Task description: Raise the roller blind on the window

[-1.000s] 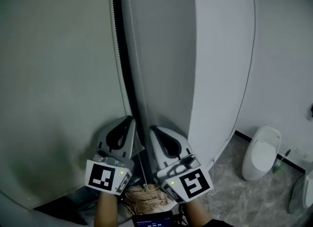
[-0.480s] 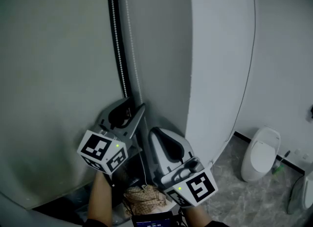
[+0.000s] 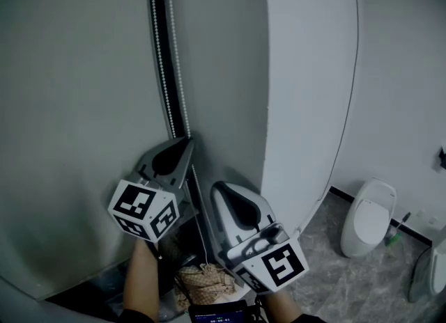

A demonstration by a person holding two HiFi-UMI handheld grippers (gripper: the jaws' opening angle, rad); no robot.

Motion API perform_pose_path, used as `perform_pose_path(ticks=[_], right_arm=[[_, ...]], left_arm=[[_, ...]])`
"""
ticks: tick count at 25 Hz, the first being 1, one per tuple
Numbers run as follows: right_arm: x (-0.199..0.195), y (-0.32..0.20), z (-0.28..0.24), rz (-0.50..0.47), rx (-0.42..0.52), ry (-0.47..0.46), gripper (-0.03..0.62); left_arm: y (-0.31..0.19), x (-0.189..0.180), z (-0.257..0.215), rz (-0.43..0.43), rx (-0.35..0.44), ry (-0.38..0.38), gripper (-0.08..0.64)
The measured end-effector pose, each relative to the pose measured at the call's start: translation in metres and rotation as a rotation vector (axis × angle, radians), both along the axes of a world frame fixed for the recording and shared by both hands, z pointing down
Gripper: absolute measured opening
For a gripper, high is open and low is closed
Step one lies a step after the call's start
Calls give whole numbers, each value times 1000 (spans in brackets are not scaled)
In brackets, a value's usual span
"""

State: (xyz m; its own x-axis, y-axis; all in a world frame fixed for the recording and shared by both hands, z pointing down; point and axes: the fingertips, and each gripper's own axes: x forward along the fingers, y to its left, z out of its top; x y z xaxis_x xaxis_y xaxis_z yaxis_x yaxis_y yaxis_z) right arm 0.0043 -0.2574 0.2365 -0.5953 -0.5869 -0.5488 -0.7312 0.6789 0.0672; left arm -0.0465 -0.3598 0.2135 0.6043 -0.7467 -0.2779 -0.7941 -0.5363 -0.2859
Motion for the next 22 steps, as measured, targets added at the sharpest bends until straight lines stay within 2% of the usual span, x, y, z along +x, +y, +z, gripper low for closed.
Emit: perform_pose_path(ticks=[2, 4, 9, 11, 14, 17, 19, 20, 22], right_arm=[[-6, -3, 1, 38, -9, 47, 9], [-14, -2, -10, 38, 33, 62, 9], [-24, 7, -79, -51, 217, 81, 6], [-28, 7, -108, -120, 245, 67, 6], [-48, -5, -138, -280, 142, 41, 8], [-77, -17, -149, -432, 25, 83, 18], [-91, -12, -150, -553, -30, 120, 92], [-95, -7, -150, -594, -49, 137, 104], [-98, -4, -151, -609, -66, 146, 104]], left_arm=[[11, -3, 3, -44, 33, -29, 17], [24, -4, 13, -71, 66, -60, 17], [52, -11, 6, -82, 75, -63, 17], [57, -20, 4, -94, 83, -75, 17], [68, -40, 6, -89, 87, -72, 17], [82, -56, 7, -88, 63, -57, 17], [90, -59, 8, -95, 55, -58, 17], [93, -58, 9, -96, 44, -57, 17], [97, -55, 13, -93, 45, -60, 17]])
